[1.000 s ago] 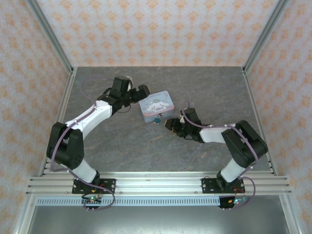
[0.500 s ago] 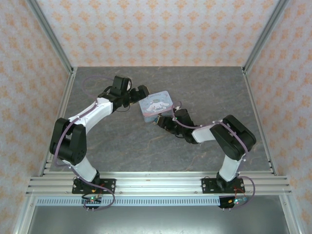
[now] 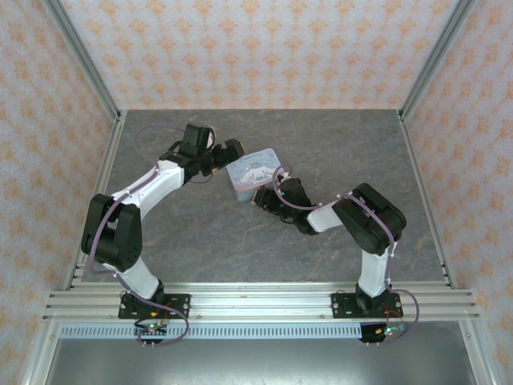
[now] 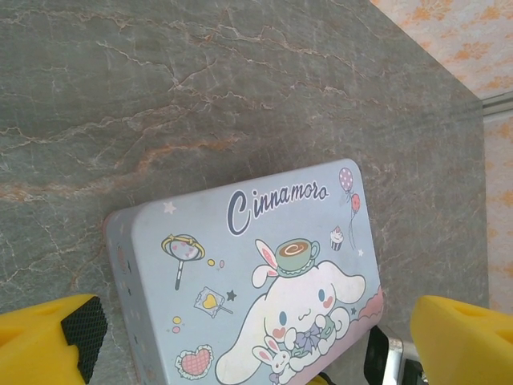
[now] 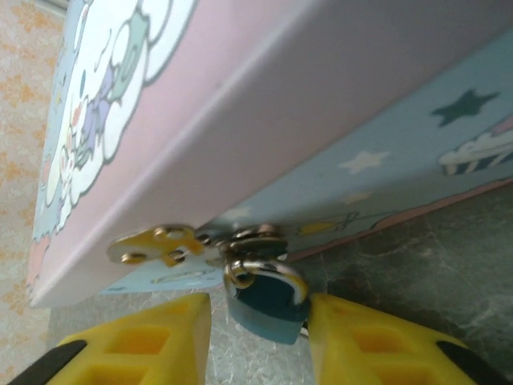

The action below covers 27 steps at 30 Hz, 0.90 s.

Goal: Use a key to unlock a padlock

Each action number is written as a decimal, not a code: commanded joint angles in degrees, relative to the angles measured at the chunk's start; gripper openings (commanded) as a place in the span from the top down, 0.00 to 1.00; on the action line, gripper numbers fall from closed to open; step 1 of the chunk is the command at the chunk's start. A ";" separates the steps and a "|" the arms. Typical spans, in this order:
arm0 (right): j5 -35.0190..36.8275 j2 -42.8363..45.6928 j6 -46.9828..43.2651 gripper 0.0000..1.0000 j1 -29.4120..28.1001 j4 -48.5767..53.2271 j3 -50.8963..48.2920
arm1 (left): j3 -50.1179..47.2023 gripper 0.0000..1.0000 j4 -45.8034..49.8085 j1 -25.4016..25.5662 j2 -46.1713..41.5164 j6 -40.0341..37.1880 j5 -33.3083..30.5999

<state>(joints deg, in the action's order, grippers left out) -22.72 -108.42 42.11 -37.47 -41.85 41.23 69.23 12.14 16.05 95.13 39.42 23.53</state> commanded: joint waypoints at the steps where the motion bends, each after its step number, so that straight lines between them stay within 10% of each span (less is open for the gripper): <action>1: 1.74 -3.44 -0.02 0.74 -0.85 2.38 -1.48 | -0.52 0.02 -1.98 -0.52 0.14 0.88 0.58; 9: 4.01 -2.03 1.16 1.00 -0.85 1.67 -3.55 | -1.28 0.02 -2.06 -0.65 -0.71 0.84 0.76; 27: 4.21 2.05 7.29 1.00 1.16 1.00 -7.20 | -1.67 0.03 11.26 4.95 0.64 -10.57 -11.65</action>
<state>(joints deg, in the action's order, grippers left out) -20.36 -106.74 47.20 -37.19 -44.75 36.23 68.12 19.31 19.20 95.15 32.93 17.30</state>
